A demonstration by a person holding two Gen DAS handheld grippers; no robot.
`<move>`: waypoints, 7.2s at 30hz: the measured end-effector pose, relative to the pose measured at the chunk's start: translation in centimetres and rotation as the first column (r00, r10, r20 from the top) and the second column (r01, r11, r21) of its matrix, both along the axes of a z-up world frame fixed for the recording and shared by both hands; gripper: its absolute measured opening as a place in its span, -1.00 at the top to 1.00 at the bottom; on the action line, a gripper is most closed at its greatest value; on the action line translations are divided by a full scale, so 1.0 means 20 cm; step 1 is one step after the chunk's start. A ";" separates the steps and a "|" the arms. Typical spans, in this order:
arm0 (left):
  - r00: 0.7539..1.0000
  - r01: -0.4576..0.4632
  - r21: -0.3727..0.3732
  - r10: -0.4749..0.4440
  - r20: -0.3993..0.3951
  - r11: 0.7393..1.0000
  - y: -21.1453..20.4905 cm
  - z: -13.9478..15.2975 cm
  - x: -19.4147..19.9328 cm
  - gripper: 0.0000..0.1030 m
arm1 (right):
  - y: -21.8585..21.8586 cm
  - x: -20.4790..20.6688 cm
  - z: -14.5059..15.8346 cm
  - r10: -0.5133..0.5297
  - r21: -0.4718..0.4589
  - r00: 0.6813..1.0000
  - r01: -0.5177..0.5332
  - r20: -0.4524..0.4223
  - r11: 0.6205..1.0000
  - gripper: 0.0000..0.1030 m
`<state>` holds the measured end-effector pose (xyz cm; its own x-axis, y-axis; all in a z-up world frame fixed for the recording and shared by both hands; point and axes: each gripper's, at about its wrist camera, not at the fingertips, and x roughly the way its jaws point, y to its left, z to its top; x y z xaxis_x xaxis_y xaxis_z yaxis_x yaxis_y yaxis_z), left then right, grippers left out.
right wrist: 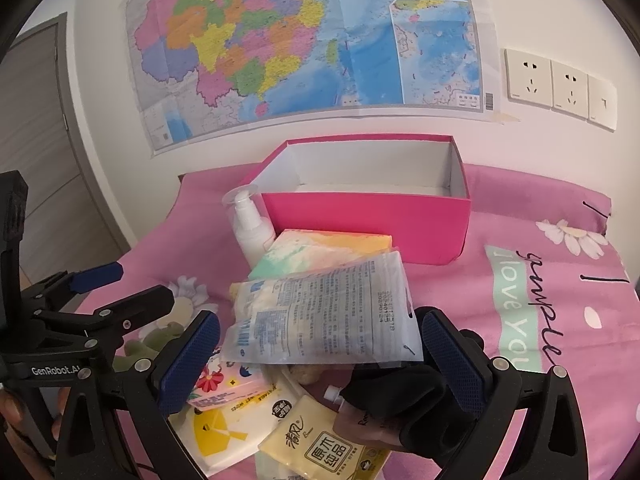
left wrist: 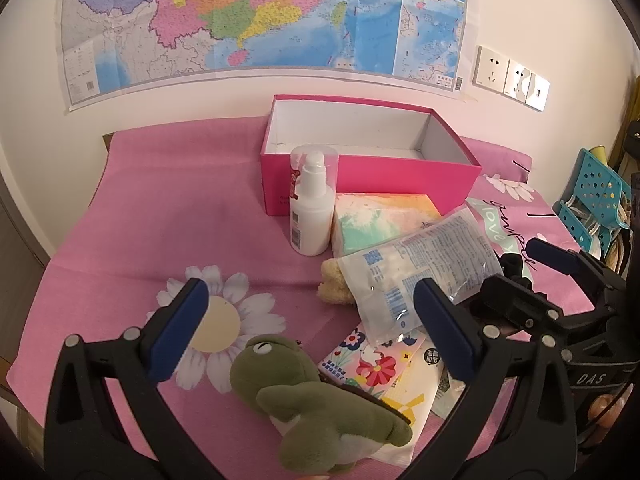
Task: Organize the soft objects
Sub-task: 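Move the right gripper toward the clear plastic wipes bag, then close the right gripper on the clear plastic wipes bag, then carry the bag over the pink box and open the right gripper, then lower the right gripper onto the green plush dinosaur and grasp it, then lift the green dinosaur with the right gripper toward the pink box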
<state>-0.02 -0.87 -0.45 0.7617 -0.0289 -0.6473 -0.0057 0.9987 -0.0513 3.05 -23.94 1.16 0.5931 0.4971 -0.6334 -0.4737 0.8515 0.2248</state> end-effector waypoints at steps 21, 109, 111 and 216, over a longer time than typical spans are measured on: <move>1.000 0.012 -0.010 -0.012 -0.022 1.000 -0.02 -0.03 0.03 -0.99 | 0.00 0.02 -0.01 0.000 -0.022 1.000 0.000 -0.012 1.000 -1.00; 0.892 0.365 -0.341 -0.430 -0.138 0.866 -0.22 0.09 0.31 -0.41 | -0.38 0.36 0.06 0.116 0.286 0.987 -0.079 -0.113 0.955 0.60; 0.900 0.363 -0.319 -0.418 -0.123 0.876 -0.20 0.14 0.34 -0.41 | -0.35 0.40 0.11 0.129 0.295 0.987 -0.095 -0.097 0.951 0.60; 0.923 0.247 -0.325 -0.324 -0.207 0.913 0.40 -0.35 0.04 -0.38 | 0.30 0.25 -0.09 0.401 0.298 0.861 -0.312 -0.313 0.902 0.04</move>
<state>0.88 7.03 -7.39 0.5058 -0.4344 -0.7453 0.2267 0.9005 -0.3710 8.08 -17.93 -0.55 0.1010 0.7868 -0.6089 -0.5832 0.5427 0.6045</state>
